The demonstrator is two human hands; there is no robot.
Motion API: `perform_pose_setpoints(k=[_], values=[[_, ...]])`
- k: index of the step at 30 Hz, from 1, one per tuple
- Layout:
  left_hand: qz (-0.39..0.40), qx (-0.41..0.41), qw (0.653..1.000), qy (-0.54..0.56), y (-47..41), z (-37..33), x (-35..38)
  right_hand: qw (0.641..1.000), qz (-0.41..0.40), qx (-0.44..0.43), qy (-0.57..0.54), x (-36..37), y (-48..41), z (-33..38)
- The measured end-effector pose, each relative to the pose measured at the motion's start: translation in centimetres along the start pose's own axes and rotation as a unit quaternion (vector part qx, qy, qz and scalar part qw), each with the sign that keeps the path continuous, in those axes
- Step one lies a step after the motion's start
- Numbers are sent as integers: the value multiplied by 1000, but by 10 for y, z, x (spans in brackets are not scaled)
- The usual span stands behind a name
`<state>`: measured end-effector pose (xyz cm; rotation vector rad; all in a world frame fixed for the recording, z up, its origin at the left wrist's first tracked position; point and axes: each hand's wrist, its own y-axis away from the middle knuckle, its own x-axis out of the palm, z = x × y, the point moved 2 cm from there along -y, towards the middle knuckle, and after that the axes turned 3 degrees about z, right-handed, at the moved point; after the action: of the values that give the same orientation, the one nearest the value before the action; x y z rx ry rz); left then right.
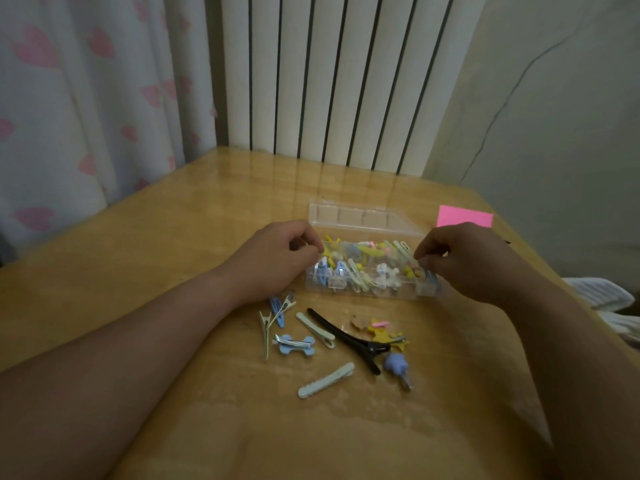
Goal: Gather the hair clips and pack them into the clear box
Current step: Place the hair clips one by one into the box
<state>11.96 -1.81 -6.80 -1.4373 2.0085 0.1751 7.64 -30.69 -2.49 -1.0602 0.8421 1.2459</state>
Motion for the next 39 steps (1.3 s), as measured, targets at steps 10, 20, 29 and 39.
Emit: perform_pose_setpoints(k=[10, 20, 29, 39], values=[[1, 2, 1000, -2, 0, 1, 0, 998, -42, -44, -26, -11, 9, 20], [2, 1, 1000, -2, 0, 1, 0, 973, 206, -96, -41, -16, 28, 55], [1, 6, 1000, -11, -1, 2, 0, 943, 323, -76, 41, 3, 39, 77], [-1, 2, 1000, -14, 0, 0, -1, 943, 308, -121, 33, 3, 40, 80]])
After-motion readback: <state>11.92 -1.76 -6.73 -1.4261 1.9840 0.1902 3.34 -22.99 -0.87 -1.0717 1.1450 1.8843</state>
